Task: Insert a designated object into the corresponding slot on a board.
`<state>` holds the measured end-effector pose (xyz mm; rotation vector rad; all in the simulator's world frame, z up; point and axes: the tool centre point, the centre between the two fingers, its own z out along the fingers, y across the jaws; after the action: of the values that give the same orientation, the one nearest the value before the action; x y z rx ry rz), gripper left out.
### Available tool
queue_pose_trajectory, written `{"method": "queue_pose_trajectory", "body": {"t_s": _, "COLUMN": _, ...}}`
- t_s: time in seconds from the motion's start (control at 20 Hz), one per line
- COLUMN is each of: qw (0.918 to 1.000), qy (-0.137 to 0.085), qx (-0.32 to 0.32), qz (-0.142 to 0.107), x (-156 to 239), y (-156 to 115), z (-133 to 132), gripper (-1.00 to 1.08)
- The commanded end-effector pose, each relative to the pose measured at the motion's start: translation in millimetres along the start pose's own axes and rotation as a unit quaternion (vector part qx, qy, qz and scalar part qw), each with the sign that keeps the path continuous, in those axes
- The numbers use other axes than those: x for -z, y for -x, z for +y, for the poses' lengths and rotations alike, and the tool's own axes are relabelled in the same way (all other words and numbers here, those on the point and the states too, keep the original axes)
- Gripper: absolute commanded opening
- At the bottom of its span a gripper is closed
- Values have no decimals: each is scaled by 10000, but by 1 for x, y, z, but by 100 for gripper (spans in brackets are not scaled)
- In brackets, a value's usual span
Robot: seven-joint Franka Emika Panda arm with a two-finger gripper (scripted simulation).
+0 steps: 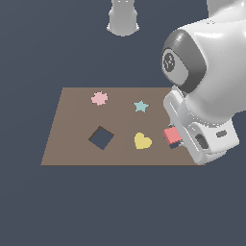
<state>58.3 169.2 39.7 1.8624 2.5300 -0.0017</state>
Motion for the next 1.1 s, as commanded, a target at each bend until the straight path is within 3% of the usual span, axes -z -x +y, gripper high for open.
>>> {"method": "queue_pose_trajectory", "body": {"t_s": 0.0, "qw": 9999, "qy": 2, "qx": 164, "qz": -1, "x": 1, "y": -2, "z": 5, "gripper": -100}}
{"method": "queue_pose_trajectory", "body": {"t_s": 0.7, "qw": 9994, "qy": 1, "qx": 338, "qz": -4, "x": -9, "y": -5, "z": 10, "gripper": -100}}
{"method": "queue_pose_trajectory", "body": {"t_s": 0.75, "qw": 9994, "qy": 1, "qx": 338, "qz": -4, "x": -9, "y": -5, "z": 10, "gripper": 100}}
{"method": "queue_pose_trajectory", "body": {"t_s": 1.05, "qw": 9994, "qy": 1, "qx": 338, "qz": -4, "x": -9, "y": -5, "z": 10, "gripper": 100}}
